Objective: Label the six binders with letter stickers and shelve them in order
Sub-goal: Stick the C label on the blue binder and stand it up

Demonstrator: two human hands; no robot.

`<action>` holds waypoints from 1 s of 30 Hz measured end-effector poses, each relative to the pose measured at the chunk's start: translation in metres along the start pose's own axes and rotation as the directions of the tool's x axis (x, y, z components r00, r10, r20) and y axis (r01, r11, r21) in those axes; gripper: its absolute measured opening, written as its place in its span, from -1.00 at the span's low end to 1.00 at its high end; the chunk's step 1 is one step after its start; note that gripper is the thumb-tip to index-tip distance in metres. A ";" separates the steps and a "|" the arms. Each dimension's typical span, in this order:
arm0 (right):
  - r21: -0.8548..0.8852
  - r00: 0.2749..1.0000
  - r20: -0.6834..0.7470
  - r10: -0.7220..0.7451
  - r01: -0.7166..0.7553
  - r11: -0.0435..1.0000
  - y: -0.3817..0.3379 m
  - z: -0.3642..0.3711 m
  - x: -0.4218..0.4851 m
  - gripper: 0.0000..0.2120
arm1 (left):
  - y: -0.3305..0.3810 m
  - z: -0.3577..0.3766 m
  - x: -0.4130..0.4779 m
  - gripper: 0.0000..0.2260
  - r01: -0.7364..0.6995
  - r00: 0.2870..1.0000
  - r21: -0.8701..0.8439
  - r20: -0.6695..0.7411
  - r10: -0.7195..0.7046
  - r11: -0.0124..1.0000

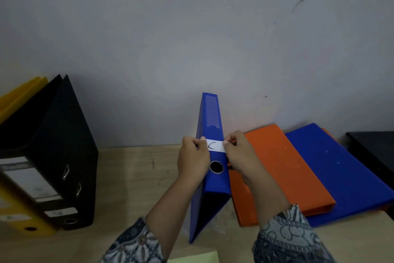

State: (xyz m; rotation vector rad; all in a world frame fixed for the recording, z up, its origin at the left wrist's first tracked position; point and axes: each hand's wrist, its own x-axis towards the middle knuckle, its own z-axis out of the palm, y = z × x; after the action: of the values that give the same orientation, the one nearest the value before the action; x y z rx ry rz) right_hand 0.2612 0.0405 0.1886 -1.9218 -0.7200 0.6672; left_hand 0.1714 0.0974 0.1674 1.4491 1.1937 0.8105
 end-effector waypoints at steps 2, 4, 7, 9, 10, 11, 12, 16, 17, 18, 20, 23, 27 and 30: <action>0.036 1.000 0.005 0.000 0.000 0.999 0.001 0.000 0.000 -0.95 | 0.000 0.000 0.000 -0.82 0.016 1.000 -0.022 0.001 -0.016 1.000; 0.128 0.999 0.018 0.029 -0.031 0.991 0.002 0.000 -0.002 -0.95 | -0.001 0.000 0.000 -0.87 0.028 1.000 -0.060 -0.001 -0.028 0.998; 0.304 0.990 0.077 0.121 -0.139 0.942 0.003 0.001 -0.009 -0.80 | 0.000 -0.001 -0.001 -0.87 0.037 0.999 -0.125 0.035 -0.032 0.991; 0.359 0.989 0.079 0.123 -0.143 0.922 0.003 0.004 -0.012 -0.70 | 0.000 -0.001 -0.002 -0.84 0.023 0.998 -0.144 0.064 -0.014 0.989; 0.360 0.993 0.059 0.100 -0.114 0.926 0.004 0.006 -0.012 -0.65 | 0.000 -0.001 -0.003 -0.84 0.013 0.997 -0.150 0.075 -0.002 0.989; 0.351 0.997 0.030 0.073 -0.079 0.933 0.004 0.009 -0.012 -0.62 | 0.000 -0.001 -0.005 -0.83 0.003 0.996 -0.158 0.085 0.011 0.987; 0.336 0.999 -0.003 0.052 -0.048 0.941 0.005 0.012 -0.012 -0.60 | -0.001 -0.001 -0.006 -0.81 -0.003 0.995 -0.166 0.095 0.019 0.986; 0.370 0.996 -0.066 0.058 -0.030 0.929 0.008 0.020 -0.009 -0.67 | -0.001 -0.003 -0.005 -0.75 -0.007 0.993 -0.162 0.115 0.025 0.987; 0.383 0.995 -0.074 0.062 -0.030 0.923 0.009 0.021 -0.009 -0.69 | 0.000 -0.003 -0.004 -0.74 -0.015 0.992 -0.148 0.120 0.033 0.989; 0.393 0.995 -0.082 0.063 -0.026 0.919 0.009 0.022 -0.009 -0.71 | 0.001 -0.004 -0.005 -0.72 -0.019 0.992 -0.141 0.124 0.037 0.990; 0.417 0.994 -0.088 0.059 -0.017 0.909 0.011 0.023 -0.008 -0.75 | 0.002 -0.006 -0.005 -0.70 -0.005 0.990 -0.147 0.142 0.026 0.989; 0.476 0.994 -0.032 0.102 -0.074 0.876 0.008 0.025 -0.008 -0.75 | 0.005 -0.009 -0.008 -0.69 0.091 0.977 -0.199 0.208 -0.049 0.976; 0.467 0.978 0.159 0.136 -0.196 0.862 0.001 0.024 -0.008 -0.75 | 0.012 -0.016 -0.012 -0.69 0.232 0.946 -0.252 0.282 -0.158 0.939; 0.406 0.970 0.234 0.069 -0.162 0.899 -0.005 0.020 -0.012 -0.78 | 0.012 -0.027 -0.016 -0.68 0.197 0.947 -0.252 0.297 -0.119 0.947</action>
State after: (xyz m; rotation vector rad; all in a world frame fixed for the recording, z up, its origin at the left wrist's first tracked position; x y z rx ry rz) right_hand 0.2377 0.0454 0.1863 -1.5119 -0.5372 1.0294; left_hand 0.1452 0.0905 0.1868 1.1727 0.9272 0.6108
